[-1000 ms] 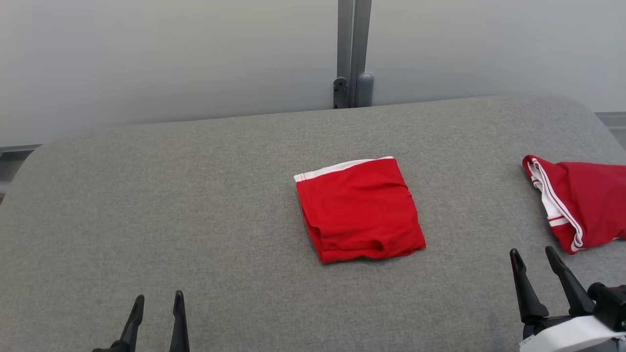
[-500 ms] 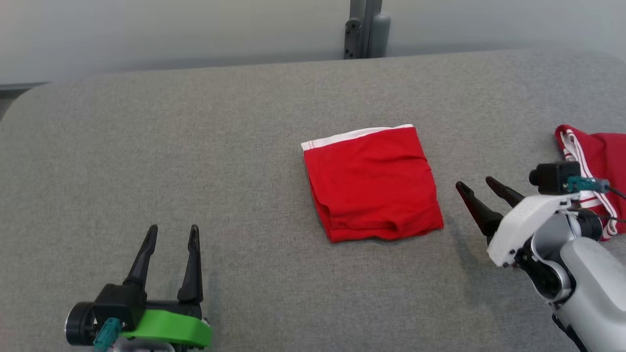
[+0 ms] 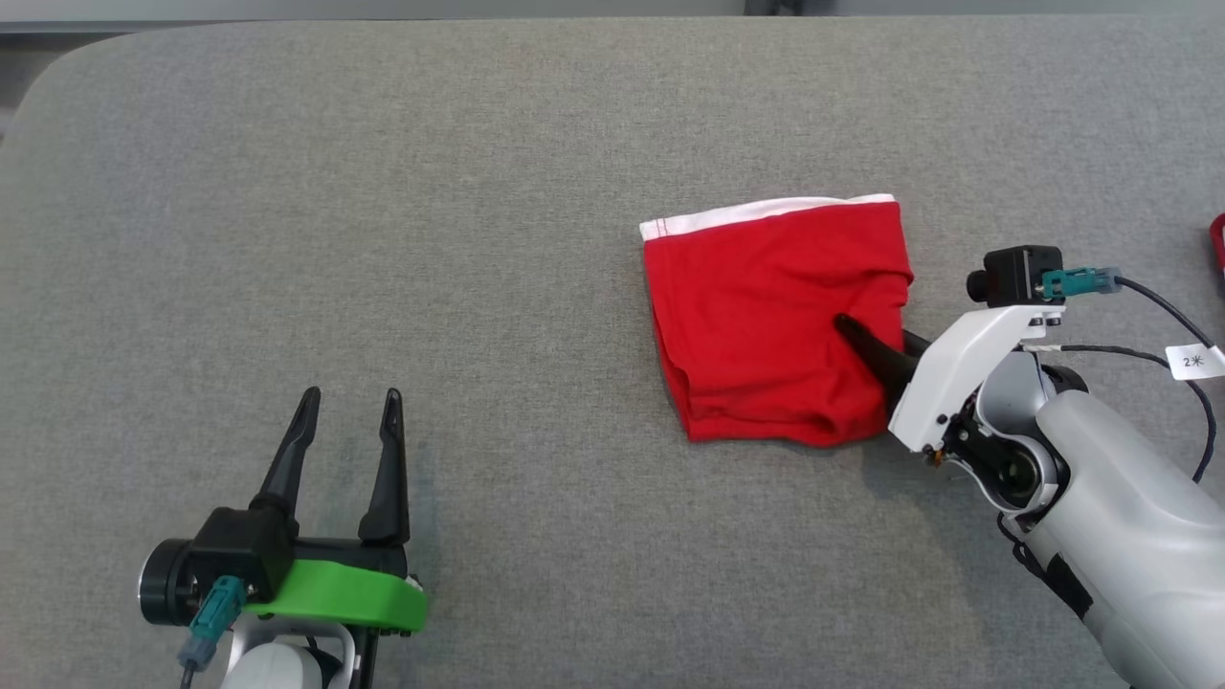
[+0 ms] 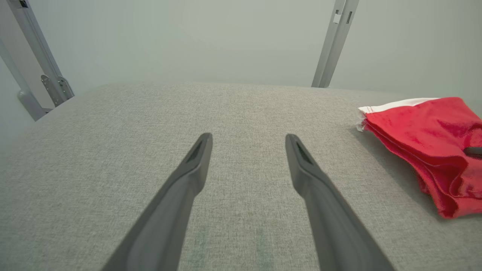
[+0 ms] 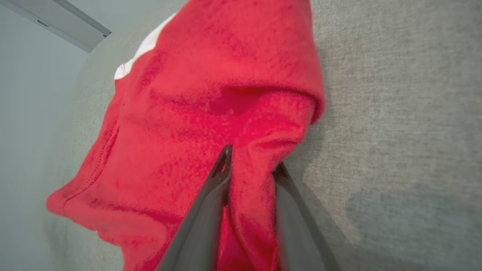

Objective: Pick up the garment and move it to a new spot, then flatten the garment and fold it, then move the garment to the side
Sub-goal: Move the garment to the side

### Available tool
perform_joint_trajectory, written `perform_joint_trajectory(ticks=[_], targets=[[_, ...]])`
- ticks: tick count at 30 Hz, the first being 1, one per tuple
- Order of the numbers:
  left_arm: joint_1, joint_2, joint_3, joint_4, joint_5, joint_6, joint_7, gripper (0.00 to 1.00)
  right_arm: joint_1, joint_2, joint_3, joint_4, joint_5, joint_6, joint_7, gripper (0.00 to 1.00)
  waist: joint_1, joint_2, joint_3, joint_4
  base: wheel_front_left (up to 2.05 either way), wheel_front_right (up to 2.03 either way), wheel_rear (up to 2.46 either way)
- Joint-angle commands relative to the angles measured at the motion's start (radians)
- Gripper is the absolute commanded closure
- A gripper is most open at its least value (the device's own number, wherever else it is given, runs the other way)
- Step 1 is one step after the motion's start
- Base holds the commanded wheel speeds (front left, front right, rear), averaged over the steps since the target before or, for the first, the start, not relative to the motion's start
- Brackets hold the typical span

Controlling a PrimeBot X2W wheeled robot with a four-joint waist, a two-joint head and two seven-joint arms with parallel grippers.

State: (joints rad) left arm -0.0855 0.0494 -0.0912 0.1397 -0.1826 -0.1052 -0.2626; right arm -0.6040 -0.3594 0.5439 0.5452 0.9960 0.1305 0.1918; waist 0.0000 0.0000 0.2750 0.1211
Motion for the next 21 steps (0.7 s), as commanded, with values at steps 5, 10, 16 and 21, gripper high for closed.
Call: perform_joint_trajectory(ticks=[5, 10, 16, 21], targets=[[-0.01, 0.003, 0.021, -0.018, -0.011, 0.013, -0.002, 0.0, -0.009, -0.089, 0.043, -0.101, 0.102, 0.0, -0.037, 1.0, 0.0, 0.0, 0.021, -0.117, 0.0, 0.0, 0.0], [-0.013, 0.003, 0.032, -0.033, 0.003, 0.012, -0.002, 0.0, -0.038, -0.238, 0.04, -0.212, 0.156, 0.0, -0.016, 1.0, 0.0, 0.0, 0.044, -0.219, 0.0, 0.0, 0.0], [-0.045, 0.003, 0.015, -0.033, 0.02, 0.005, -0.002, 0.0, -0.074, -0.402, -0.006, -0.268, 0.197, 0.0, 0.039, 1.0, 0.0, 0.0, 0.077, -0.272, 0.0, 0.0, 0.0], [-0.057, 0.003, 0.013, -0.029, 0.036, 0.001, -0.002, 0.0, -0.091, -0.471, -0.058, -0.217, 0.204, 0.0, 0.071, 1.0, 0.0, 0.0, 0.097, -0.276, 0.0, 0.0, 0.0]])
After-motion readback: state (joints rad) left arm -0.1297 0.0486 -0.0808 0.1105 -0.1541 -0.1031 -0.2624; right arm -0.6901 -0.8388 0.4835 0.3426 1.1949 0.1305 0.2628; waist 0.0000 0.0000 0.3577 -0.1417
